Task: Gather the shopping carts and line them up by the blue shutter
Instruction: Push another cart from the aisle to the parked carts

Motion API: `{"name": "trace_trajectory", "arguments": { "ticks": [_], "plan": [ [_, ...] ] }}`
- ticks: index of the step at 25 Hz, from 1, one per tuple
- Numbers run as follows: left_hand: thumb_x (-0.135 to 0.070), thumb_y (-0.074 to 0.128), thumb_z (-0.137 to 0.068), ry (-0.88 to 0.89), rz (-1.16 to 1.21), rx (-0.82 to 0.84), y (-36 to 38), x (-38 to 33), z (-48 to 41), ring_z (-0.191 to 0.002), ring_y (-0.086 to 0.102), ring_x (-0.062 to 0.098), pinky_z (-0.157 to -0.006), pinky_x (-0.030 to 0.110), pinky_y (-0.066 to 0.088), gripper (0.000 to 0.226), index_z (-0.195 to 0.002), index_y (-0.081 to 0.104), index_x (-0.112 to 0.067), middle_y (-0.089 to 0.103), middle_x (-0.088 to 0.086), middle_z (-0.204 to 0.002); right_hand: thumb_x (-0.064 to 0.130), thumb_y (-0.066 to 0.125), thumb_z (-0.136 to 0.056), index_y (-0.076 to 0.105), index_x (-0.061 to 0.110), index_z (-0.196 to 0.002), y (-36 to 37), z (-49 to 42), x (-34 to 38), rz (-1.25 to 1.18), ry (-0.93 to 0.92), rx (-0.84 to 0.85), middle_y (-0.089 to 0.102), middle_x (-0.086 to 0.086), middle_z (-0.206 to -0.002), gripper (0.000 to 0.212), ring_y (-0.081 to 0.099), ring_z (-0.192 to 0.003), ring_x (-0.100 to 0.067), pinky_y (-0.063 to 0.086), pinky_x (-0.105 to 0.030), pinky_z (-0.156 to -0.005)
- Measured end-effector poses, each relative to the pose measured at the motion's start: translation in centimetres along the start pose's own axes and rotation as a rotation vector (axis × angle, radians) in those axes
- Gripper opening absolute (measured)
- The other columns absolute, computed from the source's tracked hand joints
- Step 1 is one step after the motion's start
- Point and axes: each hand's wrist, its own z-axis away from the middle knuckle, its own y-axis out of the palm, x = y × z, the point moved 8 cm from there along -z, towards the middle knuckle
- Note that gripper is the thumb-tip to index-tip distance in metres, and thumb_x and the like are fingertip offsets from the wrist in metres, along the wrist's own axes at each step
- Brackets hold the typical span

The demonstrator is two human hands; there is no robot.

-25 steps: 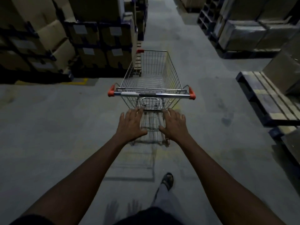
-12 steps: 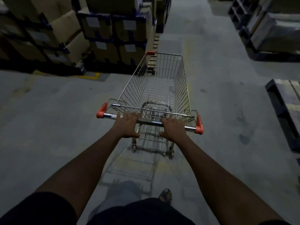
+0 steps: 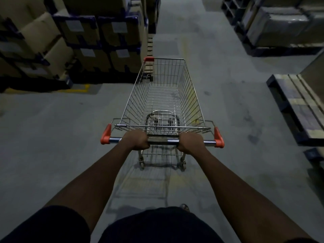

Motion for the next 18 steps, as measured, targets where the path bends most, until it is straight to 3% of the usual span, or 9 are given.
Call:
{"name": "trace_trajectory", "arguments": {
  "ticks": [3, 7, 18],
  "plan": [
    [-0.039, 0.057, -0.077, -0.012, 0.045, -0.034, -0.3, 0.1, 0.8, -0.078, 0.067, 0.023, -0.073, 0.033, 0.055, 0.029, -0.079, 0.068, -0.013, 0.071, 0.005, -0.08, 0.038, 0.061, -0.083, 0.063, 0.017, -0.094, -0.4, 0.8, 0.2, 0.015, 0.046, 0.01, 0.065, -0.003, -0.086, 0.024, 0.064, -0.081, -0.023, 0.055, -0.039, -0.077],
    [-0.044, 0.057, -0.075, 0.01, -0.013, -0.186, -0.6, -0.2, 2.2, -0.085, 0.066, 0.03, -0.071, 0.035, 0.051, 0.034, -0.088, 0.068, -0.014, 0.07, 0.01, -0.089, 0.039, 0.061, -0.08, 0.066, 0.02, -0.095, 0.0, 1.8, 0.8, 0.006, 0.071, -0.013, 0.066, -0.002, -0.083, 0.024, 0.064, -0.078, -0.022, 0.055, -0.039, -0.074],
    [-0.041, 0.058, -0.077, 0.186, -0.083, -0.193, 3.5, -1.3, 9.2, -0.081, 0.066, 0.027, -0.067, 0.031, 0.049, 0.028, -0.087, 0.065, -0.016, 0.069, 0.006, -0.088, 0.044, 0.061, -0.079, 0.068, 0.023, -0.092, 3.6, 12.3, 5.2, -0.046, 0.255, -0.018, 0.066, -0.004, -0.083, 0.026, 0.064, -0.076, -0.027, 0.049, -0.032, -0.067]
  ]
}}
